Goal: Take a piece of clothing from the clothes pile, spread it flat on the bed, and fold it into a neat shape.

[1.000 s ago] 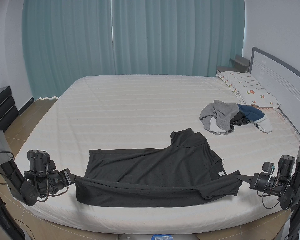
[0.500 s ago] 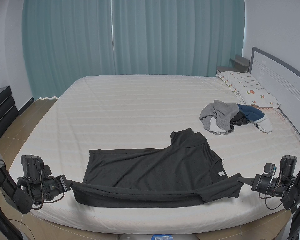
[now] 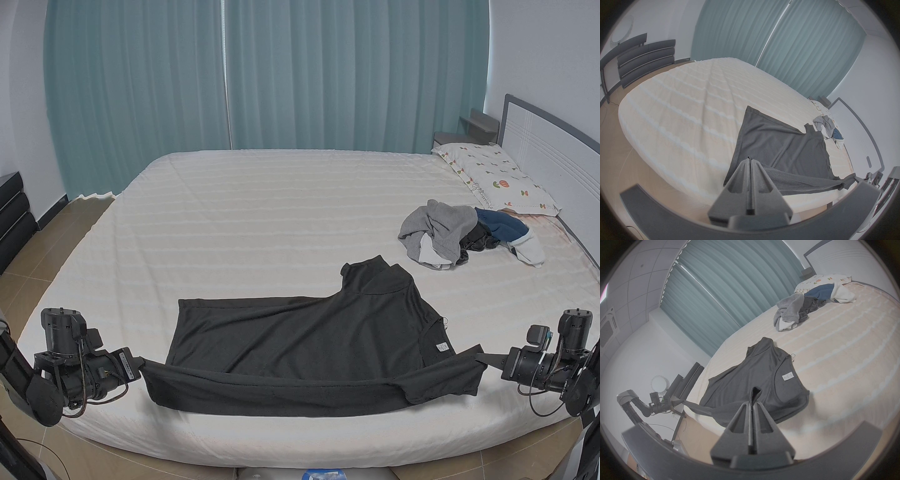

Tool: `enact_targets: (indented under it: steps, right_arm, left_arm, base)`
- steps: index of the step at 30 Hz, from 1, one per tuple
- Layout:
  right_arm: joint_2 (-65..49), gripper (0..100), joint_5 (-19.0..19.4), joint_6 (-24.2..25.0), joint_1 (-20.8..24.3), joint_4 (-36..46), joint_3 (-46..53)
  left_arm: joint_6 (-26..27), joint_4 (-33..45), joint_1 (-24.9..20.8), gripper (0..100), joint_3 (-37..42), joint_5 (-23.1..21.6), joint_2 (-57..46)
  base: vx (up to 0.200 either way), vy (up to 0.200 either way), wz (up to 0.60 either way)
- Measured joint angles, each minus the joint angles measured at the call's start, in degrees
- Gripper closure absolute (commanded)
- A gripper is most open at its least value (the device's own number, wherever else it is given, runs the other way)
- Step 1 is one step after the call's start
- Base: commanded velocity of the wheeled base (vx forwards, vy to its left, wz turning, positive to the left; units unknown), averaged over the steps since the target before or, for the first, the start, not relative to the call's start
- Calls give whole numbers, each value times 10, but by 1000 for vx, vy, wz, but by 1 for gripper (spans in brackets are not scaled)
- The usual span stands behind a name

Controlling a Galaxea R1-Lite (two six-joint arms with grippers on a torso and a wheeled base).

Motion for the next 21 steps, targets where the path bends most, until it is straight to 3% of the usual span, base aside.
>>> enact_targets:
  steps: [21]
  right_arm:
    - [159,100,-81,0,46,2,-156]
  left_arm:
    - [-4,1,1,100,-125,12,150]
  base:
    - [0,0,0]
